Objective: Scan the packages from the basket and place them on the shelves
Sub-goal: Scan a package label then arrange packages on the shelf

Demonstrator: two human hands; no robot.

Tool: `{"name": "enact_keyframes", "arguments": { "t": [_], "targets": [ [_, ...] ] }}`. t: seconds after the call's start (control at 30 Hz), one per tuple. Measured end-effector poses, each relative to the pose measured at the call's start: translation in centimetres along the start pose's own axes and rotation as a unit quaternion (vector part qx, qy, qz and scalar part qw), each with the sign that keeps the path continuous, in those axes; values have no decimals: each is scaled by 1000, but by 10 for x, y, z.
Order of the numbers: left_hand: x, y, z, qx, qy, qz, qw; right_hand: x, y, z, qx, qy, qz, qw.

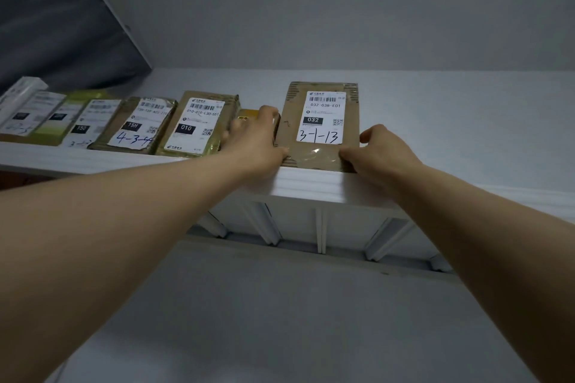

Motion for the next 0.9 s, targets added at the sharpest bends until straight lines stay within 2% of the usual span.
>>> {"name": "enact_keyframes", "arguments": {
  "t": [0.17, 0.43, 0.63, 0.8, 0.9],
  "targets": [
    [-9, -4, -19, -10, 26, 29, 999, 3, 2, -1, 20, -28, 19, 999],
    [-17, -7, -20, -30, 41, 27, 998, 4, -3, -2, 31, -24, 21, 999],
    [-15, -12, -2, -8, 62, -8, 998, -1, -10, -7, 2, -26, 8, 1000],
    [-22, -24, 23, 14, 50, -6, 999, -26, -30, -29, -77, -28, 90, 993],
    [-21, -35, 37, 18, 28, -27, 999, -31, -51, -35, -106, 2, 83, 991]
  ]
}}
Point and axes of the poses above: each hand's wrist, its own y-axis towards the middle knuckle, its own x-axis out of the palm, z = x × y, the point moved 9 cm from there along y, towards the middle knuckle, and after that the axes turned 4 degrees about -y, right-handed, at the moved point
